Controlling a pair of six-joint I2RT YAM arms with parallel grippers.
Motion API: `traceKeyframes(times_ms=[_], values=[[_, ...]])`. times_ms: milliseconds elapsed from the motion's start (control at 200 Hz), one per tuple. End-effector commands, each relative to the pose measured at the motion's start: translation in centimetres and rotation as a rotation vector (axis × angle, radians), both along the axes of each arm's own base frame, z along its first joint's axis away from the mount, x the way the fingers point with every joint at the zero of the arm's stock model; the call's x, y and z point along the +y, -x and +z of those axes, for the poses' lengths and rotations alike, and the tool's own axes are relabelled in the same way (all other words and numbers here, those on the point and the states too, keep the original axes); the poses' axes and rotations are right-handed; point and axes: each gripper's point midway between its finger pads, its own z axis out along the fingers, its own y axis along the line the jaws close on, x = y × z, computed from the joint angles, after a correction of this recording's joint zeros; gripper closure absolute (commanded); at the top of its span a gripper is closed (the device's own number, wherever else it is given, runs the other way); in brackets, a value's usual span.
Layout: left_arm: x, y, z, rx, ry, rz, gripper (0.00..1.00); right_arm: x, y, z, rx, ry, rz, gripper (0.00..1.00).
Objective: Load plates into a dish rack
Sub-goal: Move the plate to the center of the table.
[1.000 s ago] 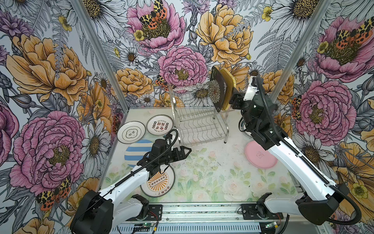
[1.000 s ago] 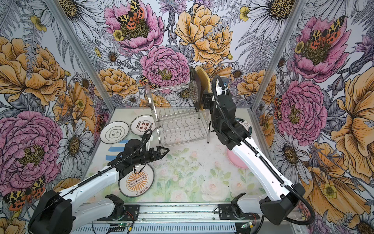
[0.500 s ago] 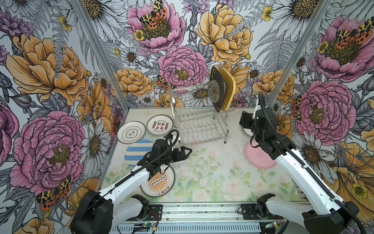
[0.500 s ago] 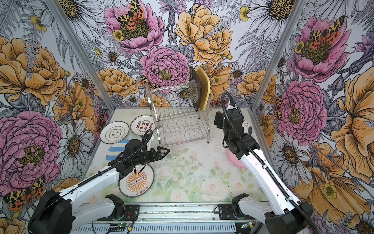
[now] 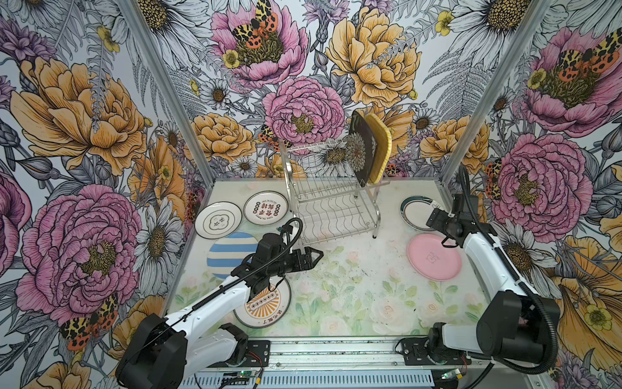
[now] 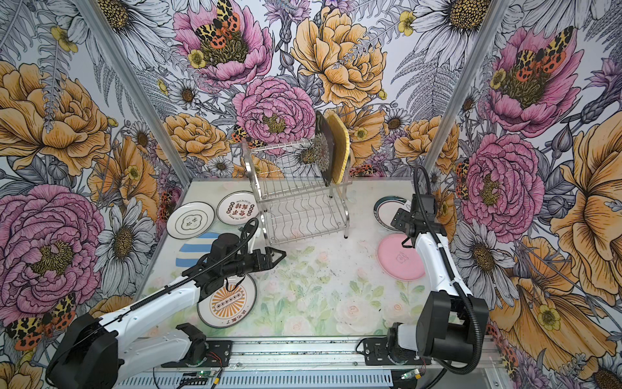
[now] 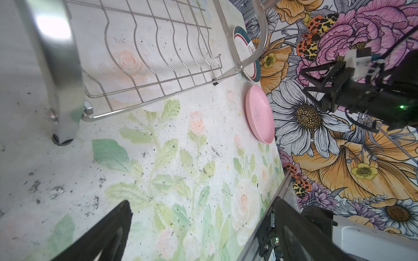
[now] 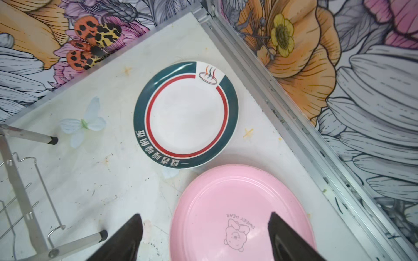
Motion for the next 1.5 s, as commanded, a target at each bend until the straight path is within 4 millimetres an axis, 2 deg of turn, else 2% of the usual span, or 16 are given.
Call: traceKeyframes(times_ms=[0,115,250,480,661,886,1066,1271,1496], values=[[-0.6,0.0,0.1,-0.027,0.006,-0.024,0.01,-1.5,0.1,-1.8,0.037,-0.056,-0.024,0.12],[-0.9,0.0,0.0,-0.022,0.014,-0.035,0.01,-4.2,0.7,-4.2,0.092,-0.091,-0.081,0.11],[-1.2,0.0,-0.2,-0.019,0.020,-0.042,0.01,-6.3,1.2,-6.1,0.128,-0.124,-0.119,0.11],[-1.6,0.0,-0.3,-0.017,0.024,-0.052,0.02,-8.3,1.2,-7.6,0.115,-0.199,-0.161,0.10],[-1.7,0.0,-0.5,-0.013,0.024,-0.059,0.01,-8.4,0.9,-8.7,0.116,-0.252,-0.159,0.09],[-1.9,-0.1,-0.5,-0.016,0.029,-0.063,0.01,-7.8,0.1,-10.1,0.108,-0.301,-0.131,0.09],[-2.0,-0.1,-0.7,-0.013,0.031,-0.065,0.01,-6.3,-0.7,-10.7,0.104,-0.337,-0.079,0.10],[-1.9,0.0,-0.8,-0.013,0.030,-0.065,0.01,-3.4,-1.1,-10.7,0.110,-0.356,-0.007,0.10],[-2.1,-0.1,-1.0,-0.013,0.034,-0.070,0.01,1.0,-1.4,-11.0,0.125,-0.388,0.106,0.10]])
